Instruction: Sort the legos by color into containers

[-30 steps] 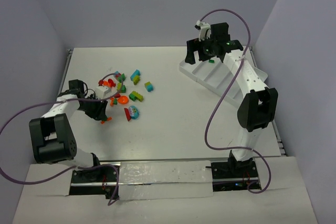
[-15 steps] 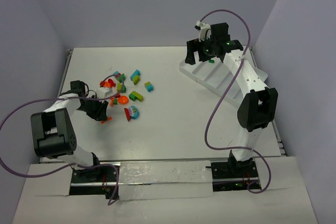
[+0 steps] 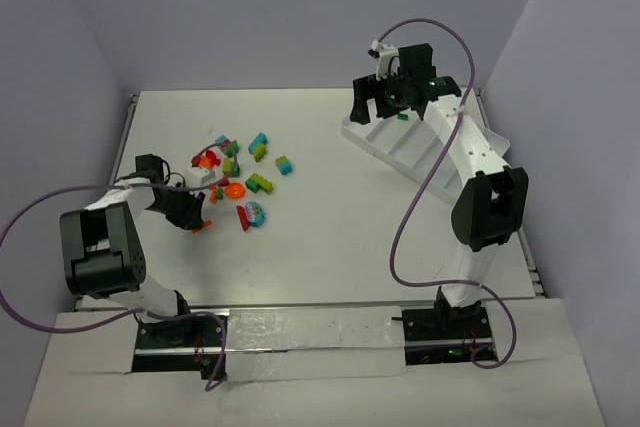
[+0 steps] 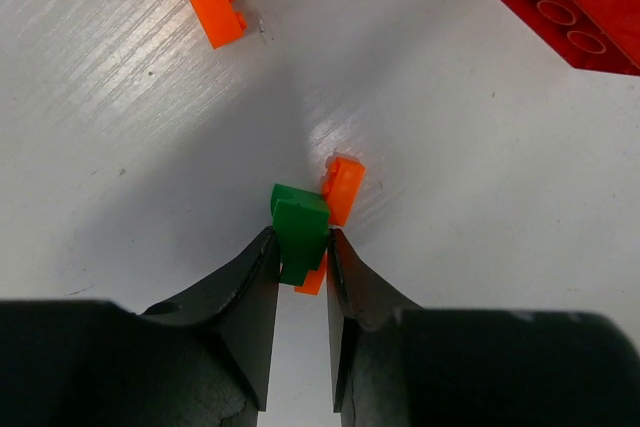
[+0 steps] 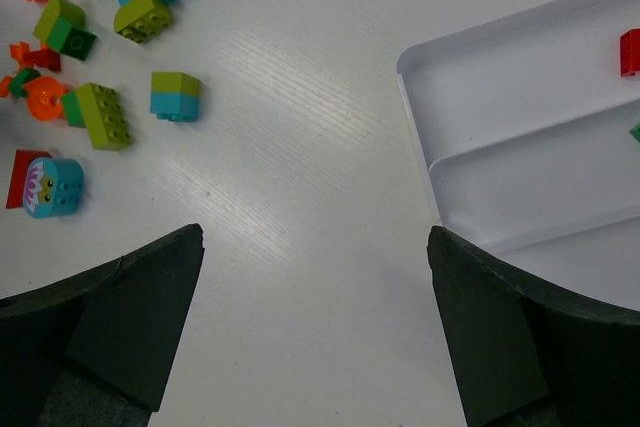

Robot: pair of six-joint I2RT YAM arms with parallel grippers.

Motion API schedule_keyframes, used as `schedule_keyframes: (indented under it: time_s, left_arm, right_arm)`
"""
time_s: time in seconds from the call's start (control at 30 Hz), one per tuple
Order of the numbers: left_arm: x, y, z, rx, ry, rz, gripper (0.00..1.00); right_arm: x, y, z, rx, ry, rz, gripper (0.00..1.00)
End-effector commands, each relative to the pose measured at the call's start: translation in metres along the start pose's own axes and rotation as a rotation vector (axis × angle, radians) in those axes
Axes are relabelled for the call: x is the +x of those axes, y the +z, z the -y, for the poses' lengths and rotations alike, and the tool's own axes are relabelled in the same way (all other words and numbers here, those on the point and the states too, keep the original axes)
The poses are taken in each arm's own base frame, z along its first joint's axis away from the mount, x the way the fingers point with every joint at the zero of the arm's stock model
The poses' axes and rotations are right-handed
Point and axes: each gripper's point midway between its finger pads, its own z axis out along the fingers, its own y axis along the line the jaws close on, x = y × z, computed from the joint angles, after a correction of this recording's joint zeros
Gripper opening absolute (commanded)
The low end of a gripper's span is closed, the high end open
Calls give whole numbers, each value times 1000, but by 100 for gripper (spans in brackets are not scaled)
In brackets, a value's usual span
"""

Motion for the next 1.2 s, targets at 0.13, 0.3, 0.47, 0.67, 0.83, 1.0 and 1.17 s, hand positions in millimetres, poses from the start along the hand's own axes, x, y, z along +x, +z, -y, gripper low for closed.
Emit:
schedule_keyframes:
  time_s: [0.13, 0.3, 0.47, 0.67, 0.83, 1.0, 1.17]
  left_arm:
    - [-48, -28, -1, -12, 46, 163, 13]
    - [-96, -57, 10, -49, 76, 320, 0]
    - [-132, -68, 51, -67, 147, 412, 0]
    - [-176, -85, 102, -17, 155, 537, 0]
    - [-200, -93, 127, 73, 107, 587, 0]
    - [-211, -93, 141, 130, 88, 601, 0]
    - [-213, -93, 150, 148, 84, 600, 0]
  right_arm:
    - [-10, -7, -53, -163, 37, 52, 100]
    - [4, -2, -108, -397, 188, 41, 95]
    - [9, -5, -147, -558, 252, 29, 87]
    - [6, -14, -179, -724, 314, 18, 70]
    - [21, -18, -210, -865, 313, -38, 55]
    - [29, -15, -231, -922, 325, -82, 54]
    - [36, -4, -245, -914, 299, -122, 54]
